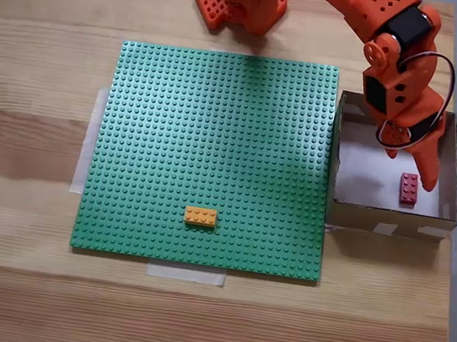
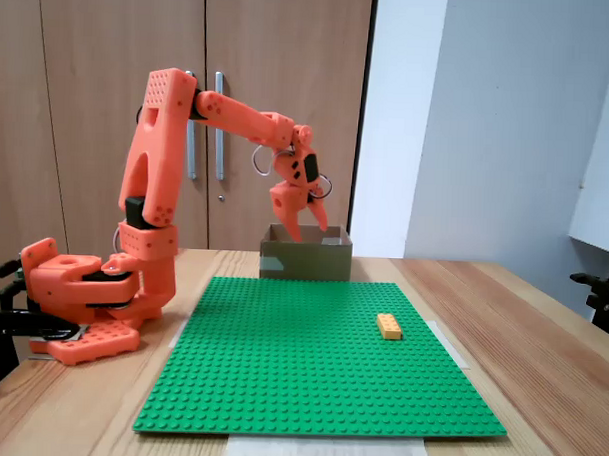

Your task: Pick the red lego block and put it in the box.

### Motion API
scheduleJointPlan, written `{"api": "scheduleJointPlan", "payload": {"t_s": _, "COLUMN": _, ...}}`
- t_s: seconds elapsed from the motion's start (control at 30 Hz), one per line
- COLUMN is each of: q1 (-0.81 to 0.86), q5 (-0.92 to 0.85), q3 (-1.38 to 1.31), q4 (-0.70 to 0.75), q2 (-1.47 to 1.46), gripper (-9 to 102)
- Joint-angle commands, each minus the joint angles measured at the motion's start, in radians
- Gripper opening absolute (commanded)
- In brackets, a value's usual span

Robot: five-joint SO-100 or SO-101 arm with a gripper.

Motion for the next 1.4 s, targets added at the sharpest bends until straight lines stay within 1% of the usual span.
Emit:
{"api": "scheduleJointPlan", "payload": {"t_s": 0.0, "q1": 0.011, "q5": -0.011, "q3": -0.052, "q4": 0.011, "q2": 0.006, "gripper": 34}}
{"api": "scheduleJointPlan", "payload": {"t_s": 0.4, "q1": 0.023, "q5": -0.011, "q3": -0.104, "q4": 0.048, "q2": 0.006, "gripper": 31}}
{"api": "scheduleJointPlan", "payload": {"t_s": 0.67, "q1": 0.038, "q5": -0.028, "q3": -0.216, "q4": 0.124, "q2": 0.006, "gripper": 30}}
{"api": "scheduleJointPlan", "payload": {"t_s": 1.13, "q1": 0.126, "q5": -0.021, "q3": -0.285, "q4": 0.209, "q2": 0.025, "gripper": 30}}
{"api": "scheduleJointPlan", "payload": {"t_s": 1.37, "q1": 0.19, "q5": -0.04, "q3": -0.281, "q4": 0.213, "q2": 0.066, "gripper": 29}}
